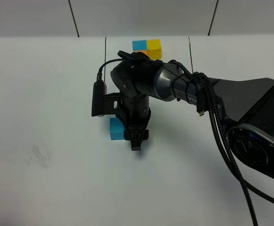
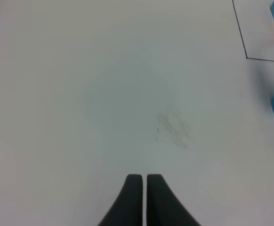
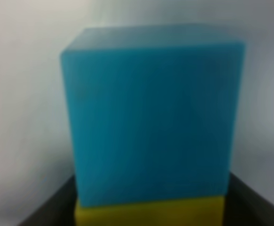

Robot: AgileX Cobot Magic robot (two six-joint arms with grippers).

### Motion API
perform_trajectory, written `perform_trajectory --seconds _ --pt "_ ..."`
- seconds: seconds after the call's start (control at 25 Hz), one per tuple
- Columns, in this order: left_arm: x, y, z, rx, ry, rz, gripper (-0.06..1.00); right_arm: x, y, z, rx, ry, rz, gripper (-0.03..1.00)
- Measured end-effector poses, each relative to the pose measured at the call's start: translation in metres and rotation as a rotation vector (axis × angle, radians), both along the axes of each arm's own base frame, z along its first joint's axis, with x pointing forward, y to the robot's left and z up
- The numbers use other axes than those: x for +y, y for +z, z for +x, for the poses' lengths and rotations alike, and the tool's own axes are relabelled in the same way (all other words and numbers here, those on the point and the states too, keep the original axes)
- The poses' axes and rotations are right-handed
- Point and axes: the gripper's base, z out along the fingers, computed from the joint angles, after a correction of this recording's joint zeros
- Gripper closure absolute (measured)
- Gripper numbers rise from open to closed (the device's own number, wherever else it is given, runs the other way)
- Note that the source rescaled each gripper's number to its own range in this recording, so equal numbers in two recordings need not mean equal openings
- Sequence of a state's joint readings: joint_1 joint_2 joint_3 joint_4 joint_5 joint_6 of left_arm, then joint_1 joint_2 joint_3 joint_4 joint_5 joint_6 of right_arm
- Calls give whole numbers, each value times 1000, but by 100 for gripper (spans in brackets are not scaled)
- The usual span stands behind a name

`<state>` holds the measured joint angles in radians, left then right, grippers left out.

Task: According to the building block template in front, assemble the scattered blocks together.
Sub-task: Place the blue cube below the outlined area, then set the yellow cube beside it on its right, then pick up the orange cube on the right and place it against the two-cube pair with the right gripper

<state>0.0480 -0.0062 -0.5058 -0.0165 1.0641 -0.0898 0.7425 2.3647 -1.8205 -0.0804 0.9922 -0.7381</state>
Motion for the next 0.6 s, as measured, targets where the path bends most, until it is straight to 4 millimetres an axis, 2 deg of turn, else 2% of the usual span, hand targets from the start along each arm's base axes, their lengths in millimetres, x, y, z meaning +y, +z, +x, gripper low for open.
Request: perform_trajectory --seconds 0.12,0.6 --pt "0 0 0 0 0 0 94 0 1 1 -7 2 3 15" --pt "0 0 0 0 0 0 94 -2 5 -3 -2 -20 -26 13"
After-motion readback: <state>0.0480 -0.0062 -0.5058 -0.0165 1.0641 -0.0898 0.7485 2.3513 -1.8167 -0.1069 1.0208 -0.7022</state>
